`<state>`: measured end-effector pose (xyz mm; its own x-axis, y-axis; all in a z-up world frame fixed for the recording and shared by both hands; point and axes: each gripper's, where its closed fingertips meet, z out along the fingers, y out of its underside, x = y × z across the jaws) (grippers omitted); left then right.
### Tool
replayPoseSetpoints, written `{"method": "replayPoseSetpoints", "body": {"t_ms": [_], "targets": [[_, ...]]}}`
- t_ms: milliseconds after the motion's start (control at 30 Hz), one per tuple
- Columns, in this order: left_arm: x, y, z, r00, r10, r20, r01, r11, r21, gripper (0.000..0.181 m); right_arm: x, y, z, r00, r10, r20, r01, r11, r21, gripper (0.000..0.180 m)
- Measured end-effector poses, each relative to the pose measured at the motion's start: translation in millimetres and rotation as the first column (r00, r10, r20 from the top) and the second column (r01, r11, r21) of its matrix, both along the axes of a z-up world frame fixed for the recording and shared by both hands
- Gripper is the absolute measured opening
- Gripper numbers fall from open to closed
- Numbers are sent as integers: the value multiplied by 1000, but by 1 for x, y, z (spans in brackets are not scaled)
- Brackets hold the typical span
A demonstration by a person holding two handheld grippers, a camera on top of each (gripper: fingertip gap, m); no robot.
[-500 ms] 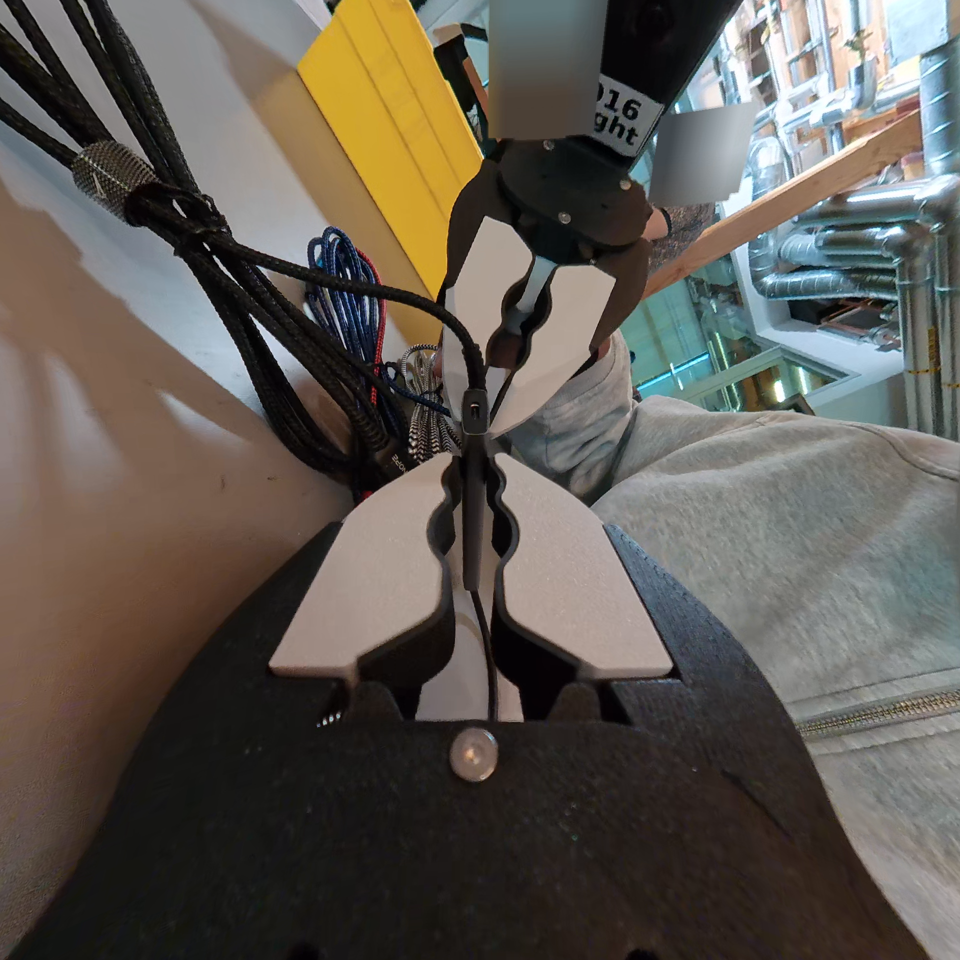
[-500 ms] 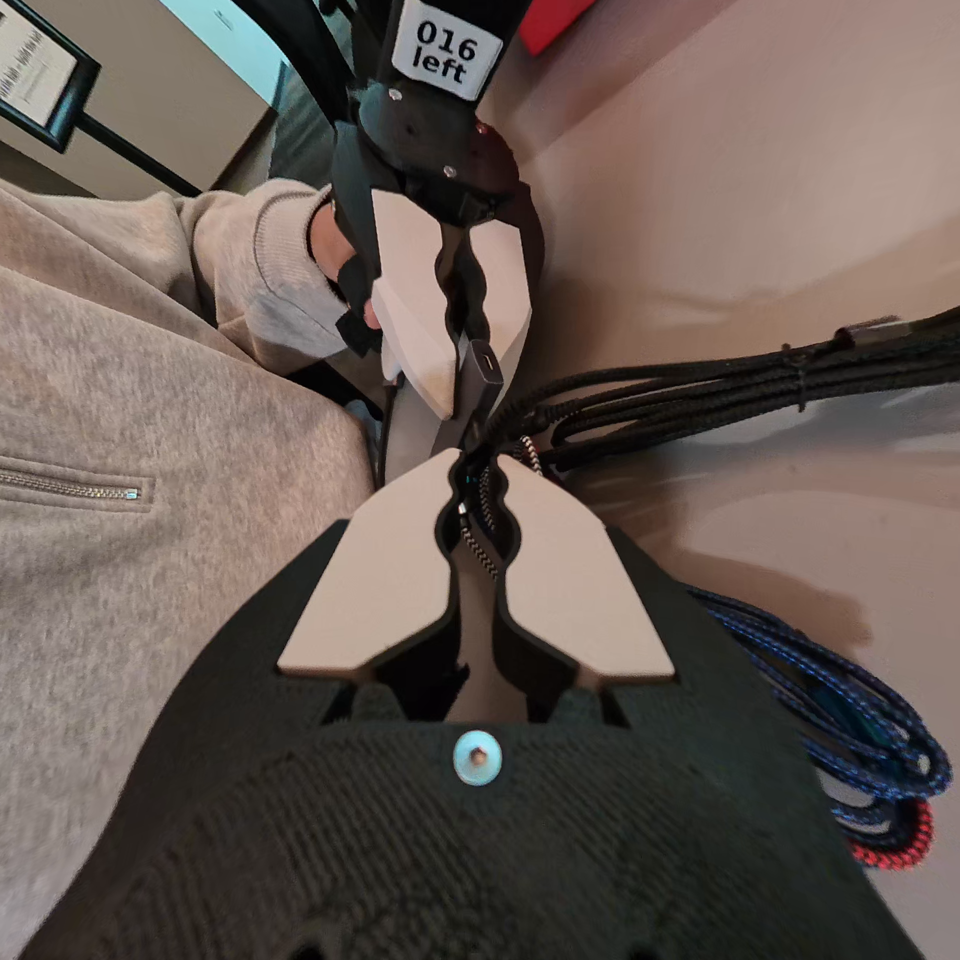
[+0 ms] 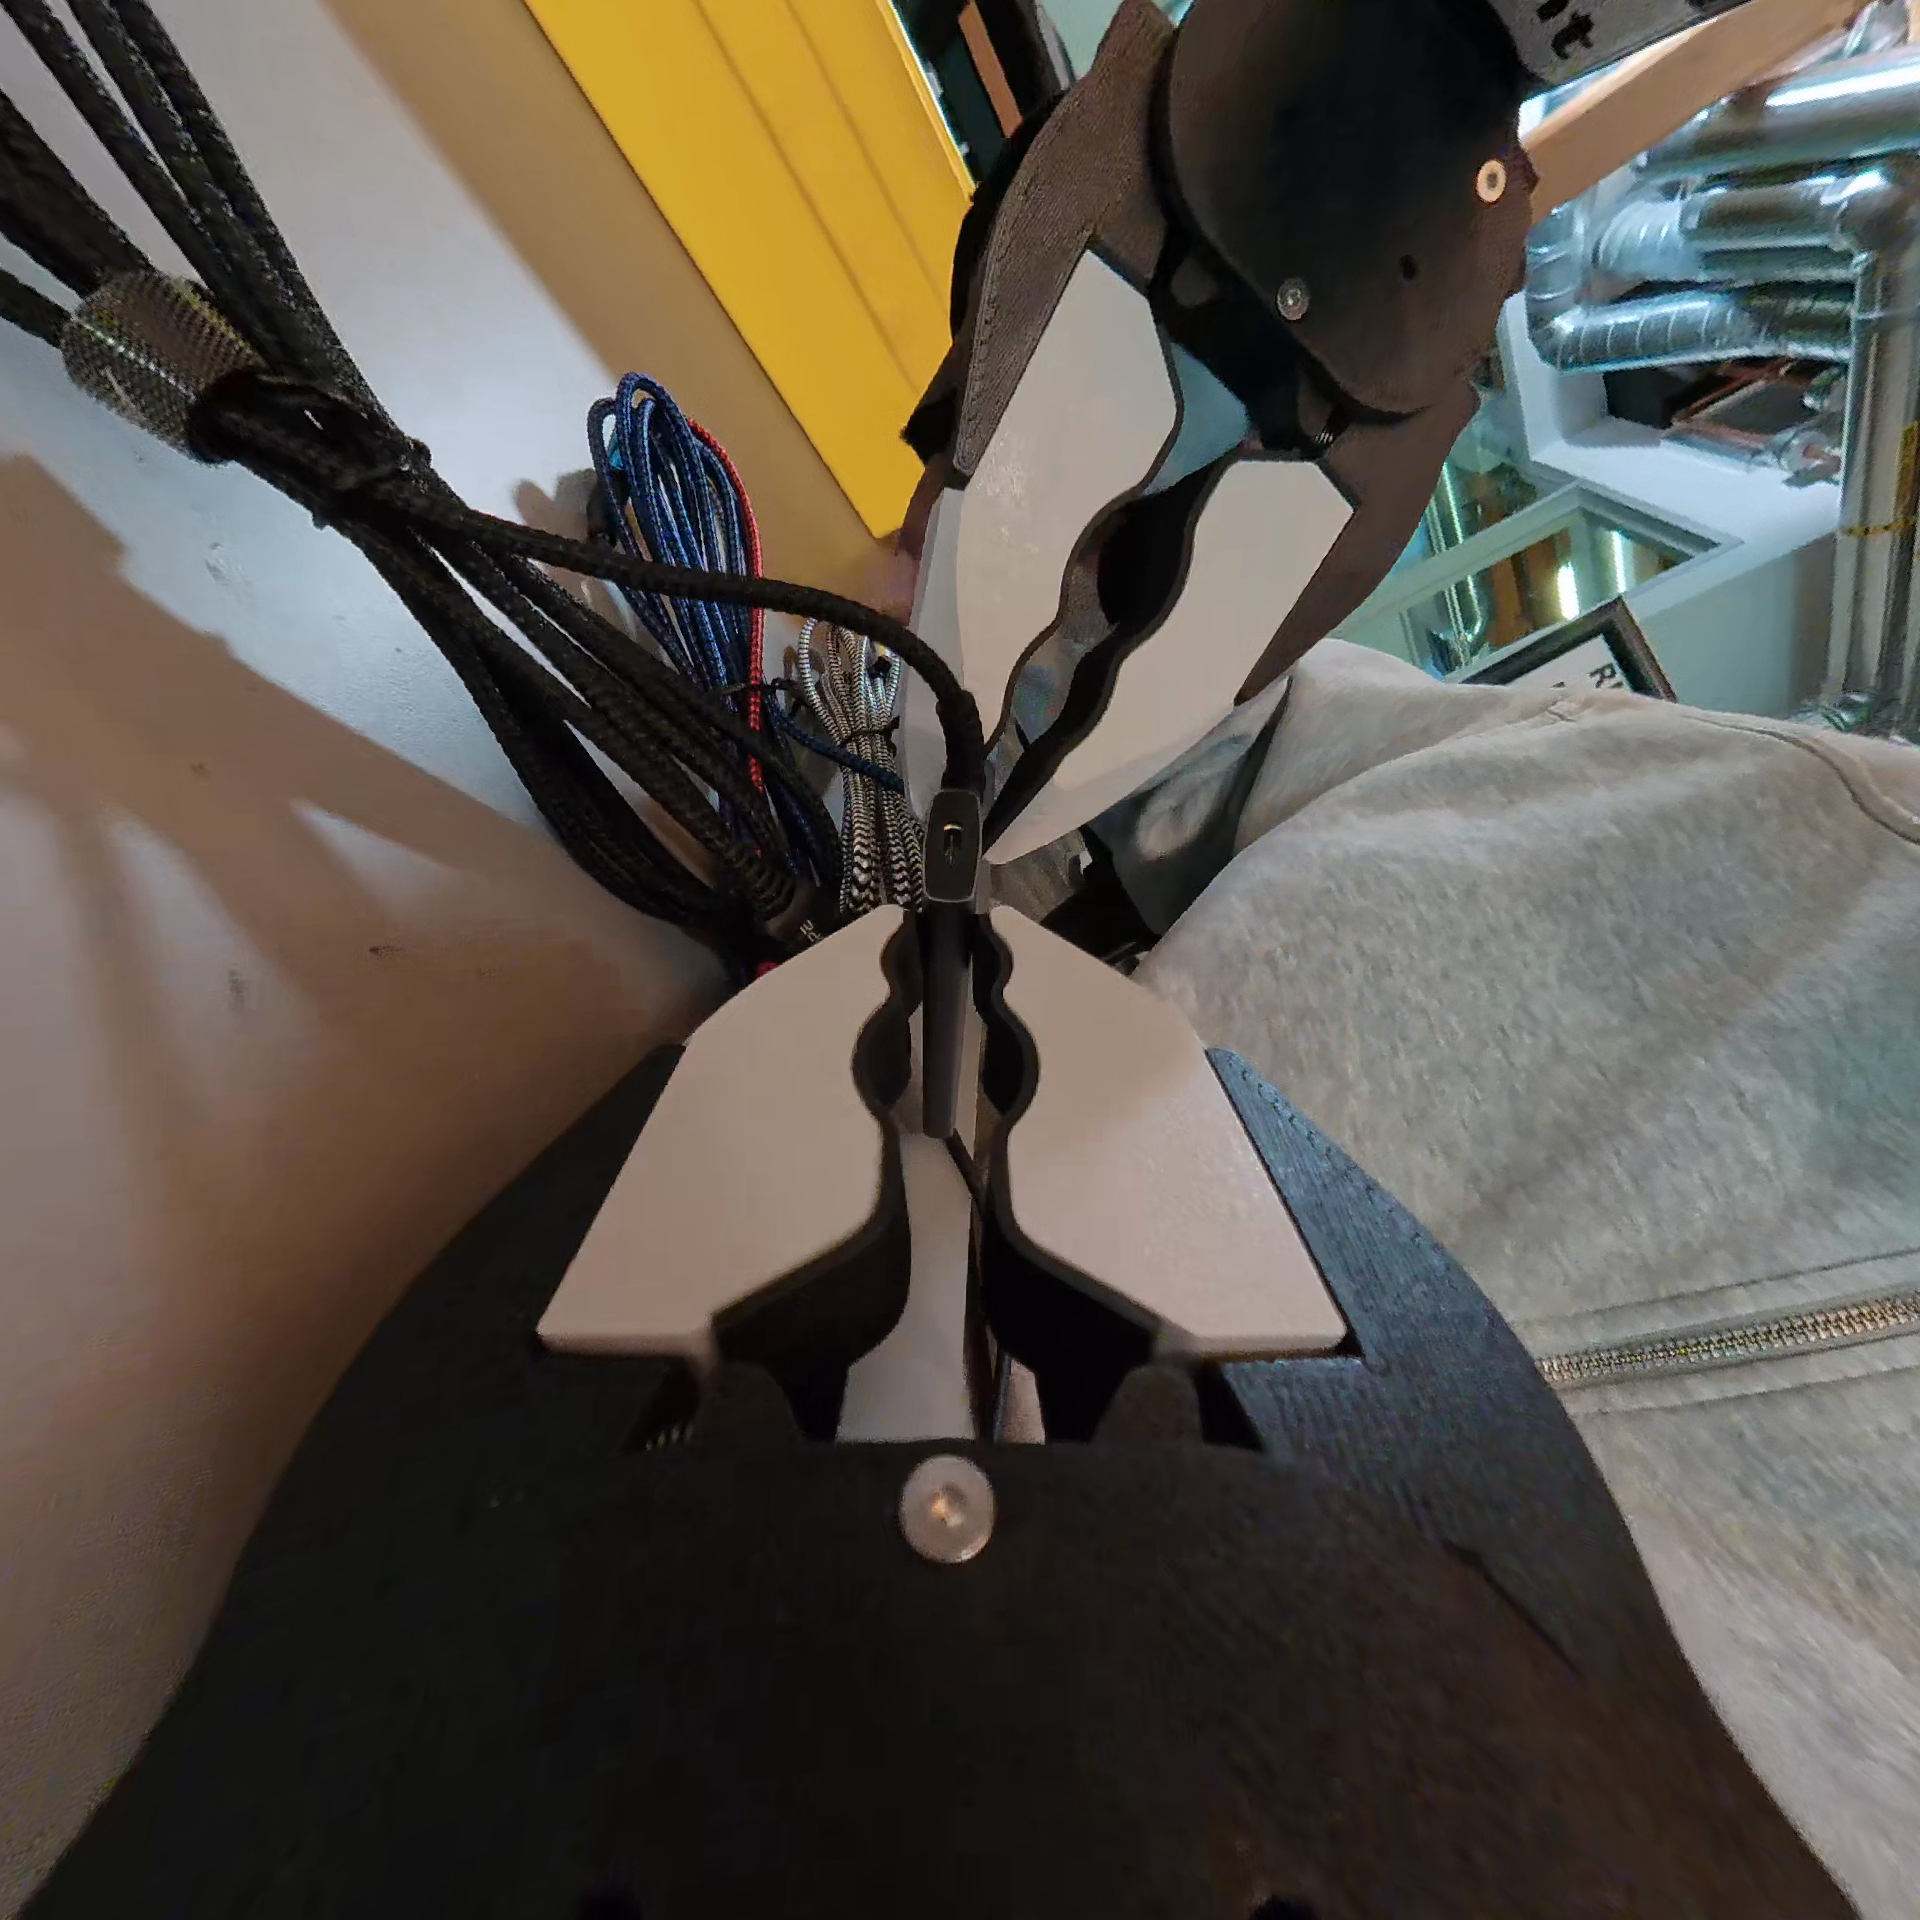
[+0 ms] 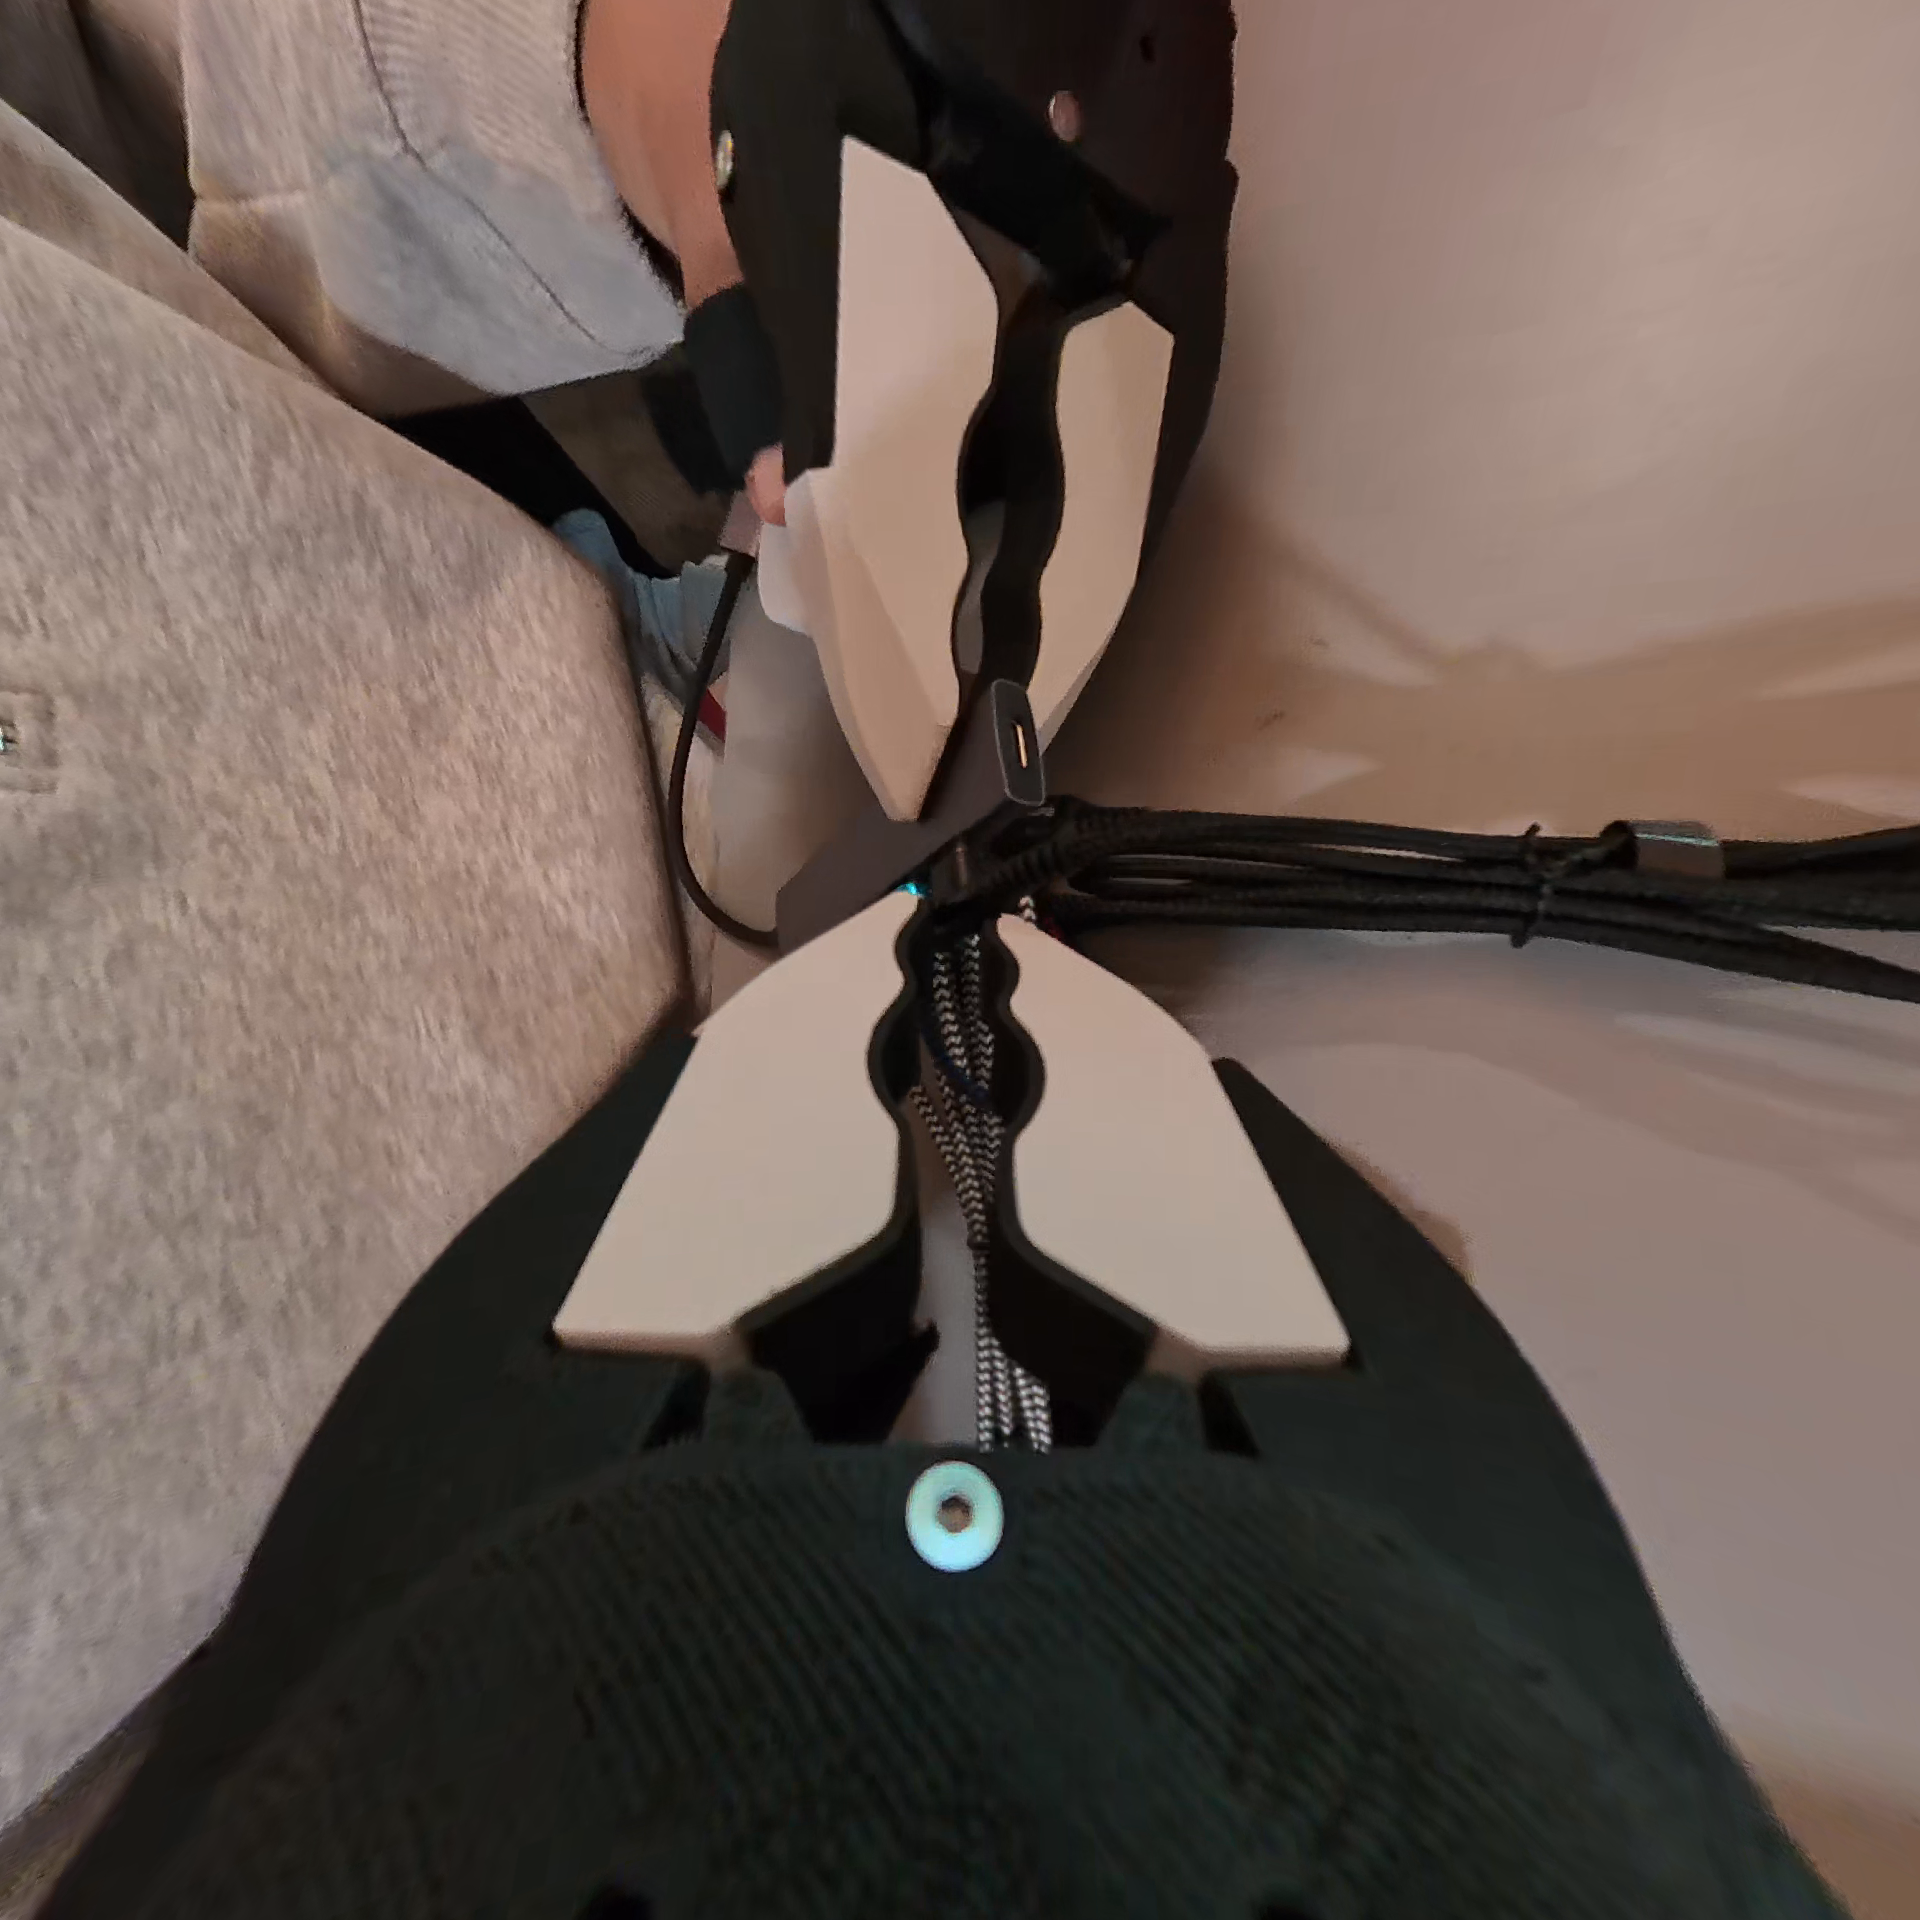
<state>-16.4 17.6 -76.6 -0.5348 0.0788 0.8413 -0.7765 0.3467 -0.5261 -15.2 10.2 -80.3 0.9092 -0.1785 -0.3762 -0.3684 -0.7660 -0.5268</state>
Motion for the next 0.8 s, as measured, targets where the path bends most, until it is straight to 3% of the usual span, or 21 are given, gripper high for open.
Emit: {"method": "replayPoseSetpoints", "body": {"t_ms": [467,600,700,800], "targets": [[-16,-7,-8,998,-61,29,60,997,48,9,-8,1,-3,997,69,37,-68,997,-35,8],[6,-6,1,998,65,17,-64,998,-16,9,12,4,5,996,-51,68,49,998,35,8],[32,1,18,975,219,21,-216,971,-105,11,40,6,18,968,-249,12,243,955,171,9],[48,12,26,940,331,87,-318,939,-132,37,67,-6,25,899,-431,-75,435,863,258,8]]}}
